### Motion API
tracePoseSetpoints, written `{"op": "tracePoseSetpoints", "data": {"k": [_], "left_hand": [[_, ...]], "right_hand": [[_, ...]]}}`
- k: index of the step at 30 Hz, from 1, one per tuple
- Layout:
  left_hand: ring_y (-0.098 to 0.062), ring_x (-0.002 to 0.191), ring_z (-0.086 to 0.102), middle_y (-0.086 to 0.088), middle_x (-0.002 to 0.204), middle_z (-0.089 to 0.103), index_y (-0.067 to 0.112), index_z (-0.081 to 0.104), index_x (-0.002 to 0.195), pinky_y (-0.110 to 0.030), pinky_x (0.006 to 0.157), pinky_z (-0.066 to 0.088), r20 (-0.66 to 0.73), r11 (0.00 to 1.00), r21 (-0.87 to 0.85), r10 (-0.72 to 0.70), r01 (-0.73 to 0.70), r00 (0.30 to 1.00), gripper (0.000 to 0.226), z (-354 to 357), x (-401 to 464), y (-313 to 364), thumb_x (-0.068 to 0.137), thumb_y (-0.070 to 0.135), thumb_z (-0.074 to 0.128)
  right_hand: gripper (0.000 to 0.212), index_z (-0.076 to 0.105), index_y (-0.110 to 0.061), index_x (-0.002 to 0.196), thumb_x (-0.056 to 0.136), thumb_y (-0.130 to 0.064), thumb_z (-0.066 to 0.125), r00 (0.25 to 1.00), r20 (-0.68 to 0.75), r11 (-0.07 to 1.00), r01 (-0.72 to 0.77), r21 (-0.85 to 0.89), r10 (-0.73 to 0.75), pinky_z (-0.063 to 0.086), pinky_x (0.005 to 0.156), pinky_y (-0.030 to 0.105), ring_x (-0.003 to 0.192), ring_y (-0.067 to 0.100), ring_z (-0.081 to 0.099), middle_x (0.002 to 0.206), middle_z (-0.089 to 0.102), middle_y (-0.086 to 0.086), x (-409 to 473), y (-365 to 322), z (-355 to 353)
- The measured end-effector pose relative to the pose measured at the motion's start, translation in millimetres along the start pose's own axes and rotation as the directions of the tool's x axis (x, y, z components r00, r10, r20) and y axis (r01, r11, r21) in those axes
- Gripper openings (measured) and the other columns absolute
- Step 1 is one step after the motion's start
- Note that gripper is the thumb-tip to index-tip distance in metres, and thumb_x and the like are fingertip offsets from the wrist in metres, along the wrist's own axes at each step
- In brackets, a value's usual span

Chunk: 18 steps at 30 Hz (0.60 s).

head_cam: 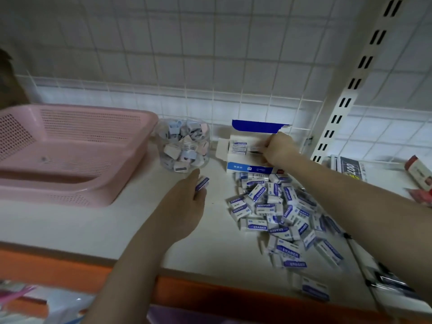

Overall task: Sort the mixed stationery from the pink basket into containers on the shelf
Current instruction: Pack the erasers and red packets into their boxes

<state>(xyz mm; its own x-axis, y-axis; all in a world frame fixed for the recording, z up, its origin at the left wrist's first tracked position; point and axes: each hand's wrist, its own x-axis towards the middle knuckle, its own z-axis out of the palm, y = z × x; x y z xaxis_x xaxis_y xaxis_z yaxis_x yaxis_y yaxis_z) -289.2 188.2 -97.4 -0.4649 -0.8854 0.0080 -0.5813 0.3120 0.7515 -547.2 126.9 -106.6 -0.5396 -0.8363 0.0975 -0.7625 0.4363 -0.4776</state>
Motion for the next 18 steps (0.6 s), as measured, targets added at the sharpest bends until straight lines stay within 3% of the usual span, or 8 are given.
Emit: {"op": "tracePoseSetpoints", "data": {"k": [2, 4, 8, 11, 14, 15, 18], "left_hand": [[-0.008, 0.085, 0.057, 0.001, 0.100, 0.058, 0.017, 0.040, 0.129, -0.012, 0.070, 0.042, -0.013, 0.994, -0.110, -0.004, 0.003, 1.000, 0.031, -1, -1, -1, 0.099, 0.011, 0.040], [0.002, 0.079, 0.056, 0.008, 0.091, 0.058, 0.019, 0.044, 0.113, -0.007, 0.066, 0.041, -0.026, 0.986, -0.164, -0.001, -0.003, 1.000, 0.017, -2, -2, -2, 0.098, 0.010, 0.044], [-0.004, 0.092, 0.060, 0.012, 0.094, 0.064, 0.027, 0.048, 0.099, -0.025, 0.084, 0.047, -0.069, 0.982, -0.185, 0.039, -0.051, 0.997, 0.010, -3, -2, -7, 0.095, 0.019, 0.051], [-0.010, 0.096, 0.060, 0.011, 0.094, 0.065, 0.032, 0.050, 0.087, -0.033, 0.089, 0.048, -0.088, 0.983, -0.178, 0.032, -0.047, 0.996, 0.012, -3, 1, -8, 0.095, 0.023, 0.050], [-0.010, 0.088, 0.059, 0.006, 0.093, 0.064, 0.029, 0.056, 0.088, -0.009, 0.073, 0.041, -0.146, 0.994, -0.066, 0.074, -0.085, 0.986, 0.004, -5, 8, -6, 0.092, 0.030, 0.056], [-0.008, 0.084, 0.059, 0.007, 0.089, 0.064, 0.027, 0.058, 0.088, -0.006, 0.067, 0.038, -0.140, 0.995, -0.024, 0.097, -0.102, 0.985, 0.004, -7, 13, -3, 0.090, 0.030, 0.060], [-0.012, 0.078, 0.066, 0.009, 0.081, 0.070, 0.025, 0.061, 0.081, -0.023, 0.070, 0.048, -0.042, 0.988, -0.035, 0.147, -0.149, 0.988, 0.015, -12, 34, 9, 0.078, 0.020, 0.074]], "right_hand": [[0.016, 0.066, -0.004, 0.096, 0.093, -0.010, 0.051, 0.999, -0.004, 0.993, 0.039, -0.115, -0.040, 0.042, 0.052, 0.023, 0.078, 0.022, 0.059, 0.095, 0.067, 0.010, -1, -1, 1], [0.016, 0.065, -0.005, 0.098, 0.093, -0.010, 0.051, 0.998, -0.018, 0.983, 0.054, -0.177, -0.058, 0.039, 0.055, 0.024, 0.079, 0.023, 0.059, 0.098, 0.066, 0.011, -2, -1, 2], [0.016, 0.062, -0.003, 0.095, 0.091, -0.003, 0.047, 0.993, -0.044, 0.954, 0.096, -0.283, -0.112, 0.037, 0.057, 0.027, 0.079, 0.024, 0.054, 0.100, 0.064, 0.014, -7, -1, 6], [0.021, 0.063, -0.004, 0.104, 0.091, -0.003, 0.046, 0.989, -0.041, 0.959, 0.125, -0.256, -0.140, 0.040, 0.063, 0.029, 0.084, 0.026, 0.057, 0.103, 0.064, 0.015, -11, -3, 4], [0.024, 0.060, -0.005, 0.112, 0.092, -0.006, 0.047, 0.982, -0.001, 0.969, 0.185, -0.163, -0.187, 0.050, 0.073, 0.033, 0.090, 0.029, 0.061, 0.106, 0.064, 0.014, -25, -6, -13], [0.023, 0.061, -0.007, 0.111, 0.092, -0.008, 0.048, 0.974, -0.004, 0.966, 0.223, -0.134, -0.225, 0.052, 0.076, 0.033, 0.091, 0.028, 0.062, 0.106, 0.065, 0.012, -32, -7, -20], [0.019, 0.066, -0.011, 0.105, 0.094, -0.014, 0.051, 0.935, 0.012, 0.931, 0.355, -0.082, -0.355, 0.050, 0.075, 0.027, 0.082, 0.018, 0.061, 0.095, 0.066, 0.002, -60, -6, -43]]}}
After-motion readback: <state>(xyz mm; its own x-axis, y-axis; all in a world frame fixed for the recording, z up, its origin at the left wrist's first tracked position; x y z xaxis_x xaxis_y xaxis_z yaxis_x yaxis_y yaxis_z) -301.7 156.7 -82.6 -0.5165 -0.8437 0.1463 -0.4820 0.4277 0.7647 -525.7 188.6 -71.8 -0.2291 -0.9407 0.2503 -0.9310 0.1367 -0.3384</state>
